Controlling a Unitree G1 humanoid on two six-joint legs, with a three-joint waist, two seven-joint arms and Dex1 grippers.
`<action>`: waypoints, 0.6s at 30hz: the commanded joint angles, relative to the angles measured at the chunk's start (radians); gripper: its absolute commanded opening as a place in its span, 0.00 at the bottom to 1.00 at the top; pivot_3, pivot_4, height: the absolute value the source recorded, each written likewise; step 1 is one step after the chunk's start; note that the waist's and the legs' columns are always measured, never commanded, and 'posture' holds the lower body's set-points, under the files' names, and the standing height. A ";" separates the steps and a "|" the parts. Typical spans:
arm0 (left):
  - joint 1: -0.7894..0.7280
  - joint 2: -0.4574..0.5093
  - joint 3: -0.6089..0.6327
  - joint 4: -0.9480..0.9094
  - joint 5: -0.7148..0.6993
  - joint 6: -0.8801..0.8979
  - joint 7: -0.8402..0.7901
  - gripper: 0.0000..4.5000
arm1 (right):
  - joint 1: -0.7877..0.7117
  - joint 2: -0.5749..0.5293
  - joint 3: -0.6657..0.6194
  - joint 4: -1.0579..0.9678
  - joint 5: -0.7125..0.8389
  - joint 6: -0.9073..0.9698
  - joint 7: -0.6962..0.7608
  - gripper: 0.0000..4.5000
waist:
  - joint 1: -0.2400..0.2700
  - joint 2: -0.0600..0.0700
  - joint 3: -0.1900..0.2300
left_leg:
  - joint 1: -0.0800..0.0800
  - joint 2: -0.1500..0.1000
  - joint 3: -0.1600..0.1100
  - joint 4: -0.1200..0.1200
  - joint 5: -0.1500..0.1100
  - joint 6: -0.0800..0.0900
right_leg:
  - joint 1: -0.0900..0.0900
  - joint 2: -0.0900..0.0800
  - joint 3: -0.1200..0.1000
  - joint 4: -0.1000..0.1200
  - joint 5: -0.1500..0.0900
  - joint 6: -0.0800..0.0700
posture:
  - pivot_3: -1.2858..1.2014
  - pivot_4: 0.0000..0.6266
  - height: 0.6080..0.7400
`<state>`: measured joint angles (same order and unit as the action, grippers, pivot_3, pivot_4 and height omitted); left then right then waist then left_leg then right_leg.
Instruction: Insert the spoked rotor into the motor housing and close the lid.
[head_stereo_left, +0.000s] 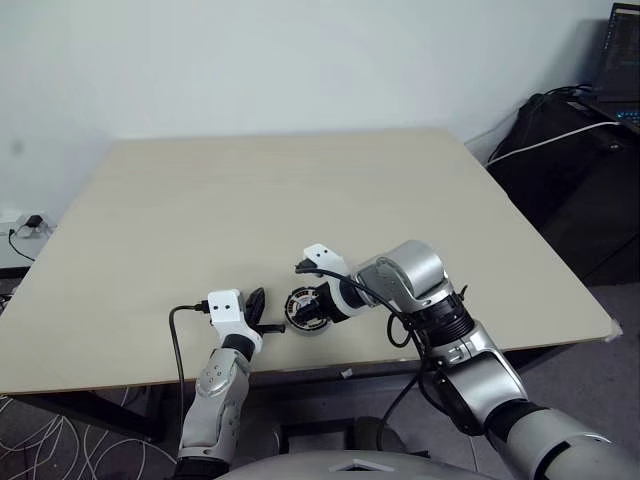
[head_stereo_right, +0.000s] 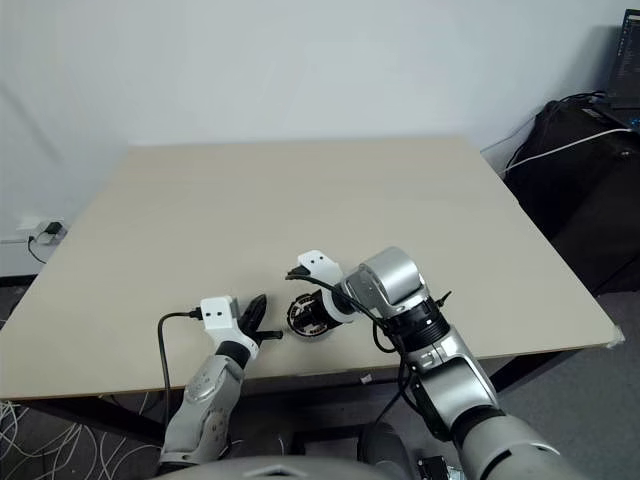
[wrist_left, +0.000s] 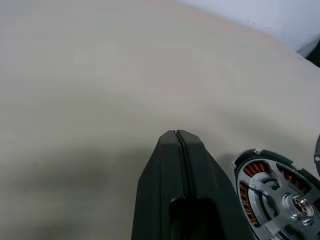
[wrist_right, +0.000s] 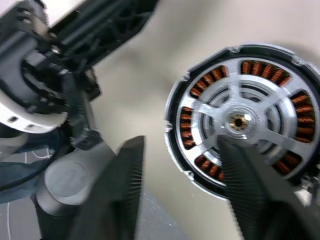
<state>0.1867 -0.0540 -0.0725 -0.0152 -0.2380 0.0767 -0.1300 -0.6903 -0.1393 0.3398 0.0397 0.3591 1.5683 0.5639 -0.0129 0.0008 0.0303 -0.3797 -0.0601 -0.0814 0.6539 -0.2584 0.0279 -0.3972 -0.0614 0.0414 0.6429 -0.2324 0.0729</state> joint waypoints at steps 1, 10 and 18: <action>-0.012 -0.027 -0.008 -0.029 0.000 -0.021 0.000 0.00 | -0.050 0.021 -0.050 -0.026 0.034 -0.002 -0.002 0.83 | 0.000 0.000 0.000 | 0.000 0.000 0.000 0.000 0.000 0.000 | 0.000 0.000 0.000 0.000 0.000 0.000 | 0.52 0.00 1.00; -0.013 -0.024 -0.008 -0.029 -0.002 -0.015 -0.004 0.00 | -0.060 0.082 -0.151 -0.217 0.154 -0.028 0.015 0.99 | 0.000 0.000 0.000 | 0.000 0.000 0.000 -0.001 0.000 0.000 | 0.000 0.000 0.000 0.000 0.000 0.000 | 0.52 0.00 1.00; -0.016 -0.018 -0.009 -0.029 -0.001 -0.009 -0.010 0.00 | -0.005 -0.066 -0.001 -0.314 -0.040 -0.517 -0.035 0.80 | 0.000 0.000 0.000 | 0.000 0.000 0.000 -0.002 0.000 -0.001 | 0.000 0.000 0.000 -0.001 0.000 0.001 | 0.52 0.00 1.00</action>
<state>0.1859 -0.0537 -0.0727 -0.0152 -0.2383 0.0783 -0.1325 -0.6922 -0.1947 0.3240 -0.2449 0.3602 1.1539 0.5363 -0.0127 0.0008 0.0302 -0.3797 -0.0605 -0.0811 0.6524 -0.2587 0.0273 -0.3973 -0.0617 0.0411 0.6418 -0.2328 0.0738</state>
